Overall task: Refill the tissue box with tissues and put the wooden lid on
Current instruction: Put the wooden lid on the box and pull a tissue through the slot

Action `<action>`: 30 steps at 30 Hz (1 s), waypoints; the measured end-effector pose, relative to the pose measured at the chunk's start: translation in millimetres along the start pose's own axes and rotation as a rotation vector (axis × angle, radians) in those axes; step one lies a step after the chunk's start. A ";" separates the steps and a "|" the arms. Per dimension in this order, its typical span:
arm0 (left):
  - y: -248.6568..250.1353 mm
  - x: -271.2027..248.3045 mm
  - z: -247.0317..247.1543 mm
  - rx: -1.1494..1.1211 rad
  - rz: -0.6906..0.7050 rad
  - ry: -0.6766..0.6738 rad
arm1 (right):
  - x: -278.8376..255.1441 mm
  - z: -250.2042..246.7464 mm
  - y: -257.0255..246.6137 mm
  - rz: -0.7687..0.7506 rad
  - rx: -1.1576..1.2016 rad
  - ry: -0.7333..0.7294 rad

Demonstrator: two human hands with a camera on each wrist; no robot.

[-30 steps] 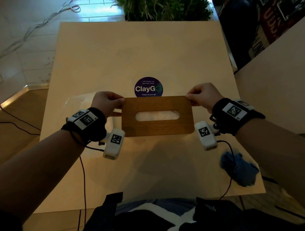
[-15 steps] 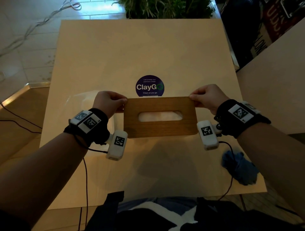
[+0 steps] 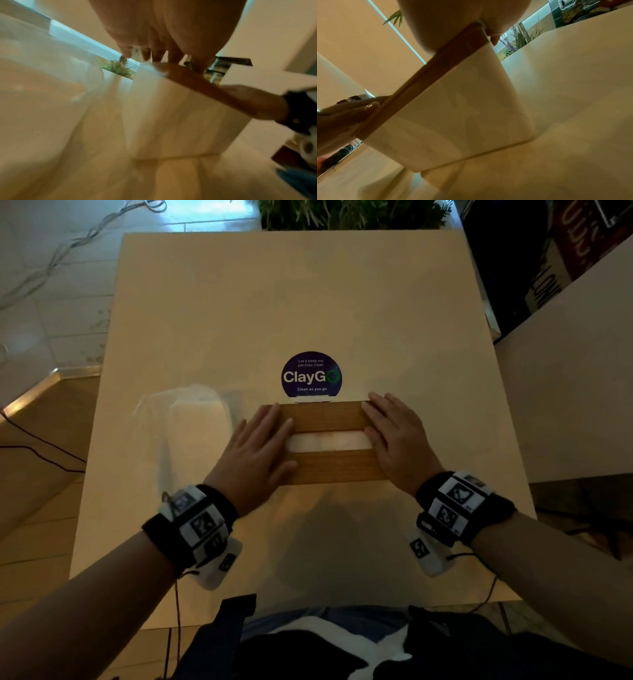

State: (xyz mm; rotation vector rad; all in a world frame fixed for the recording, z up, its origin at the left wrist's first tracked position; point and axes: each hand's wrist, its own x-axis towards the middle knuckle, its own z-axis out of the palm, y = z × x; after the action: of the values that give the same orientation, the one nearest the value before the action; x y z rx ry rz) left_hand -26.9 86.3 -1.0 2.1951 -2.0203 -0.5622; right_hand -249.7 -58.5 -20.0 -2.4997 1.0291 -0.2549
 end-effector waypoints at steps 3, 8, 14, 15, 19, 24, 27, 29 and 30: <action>6.6 0.7 15.4 0.075 0.024 0.005 | 0.0 1.1 -2.7 -0.009 -0.032 -0.018; 8.9 3.9 24.8 0.103 0.012 -0.013 | -0.9 3.5 -1.3 -0.020 -0.117 -0.094; 14.1 3.8 25.1 0.123 -0.049 -0.009 | 3.0 2.5 -2.8 0.027 -0.208 -0.165; 15.1 4.6 25.1 0.126 -0.056 -0.011 | 3.5 2.7 -2.7 0.032 -0.209 -0.171; 20.4 6.3 28.2 0.173 -0.087 -0.028 | 3.9 1.5 -2.8 0.032 -0.200 -0.207; 32.5 -5.2 31.6 0.084 0.048 0.057 | 17.2 -21.2 -2.5 -0.095 -0.182 -0.214; 37.0 -8.7 34.0 -0.025 0.079 0.159 | 31.9 -36.8 -16.4 -0.266 -0.230 -0.219; 39.2 -6.4 32.5 -0.076 0.071 0.178 | 39.6 -43.3 -32.4 -0.344 -0.300 -0.402; 40.1 -5.5 31.1 -0.093 0.062 0.177 | 42.7 -44.2 -39.0 -0.365 -0.365 -0.490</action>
State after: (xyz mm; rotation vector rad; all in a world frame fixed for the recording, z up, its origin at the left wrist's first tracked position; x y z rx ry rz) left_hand -75.4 92.5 -15.9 2.0431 -1.9250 -0.4287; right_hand -209.2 -77.6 37.3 -2.8491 0.4473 0.4645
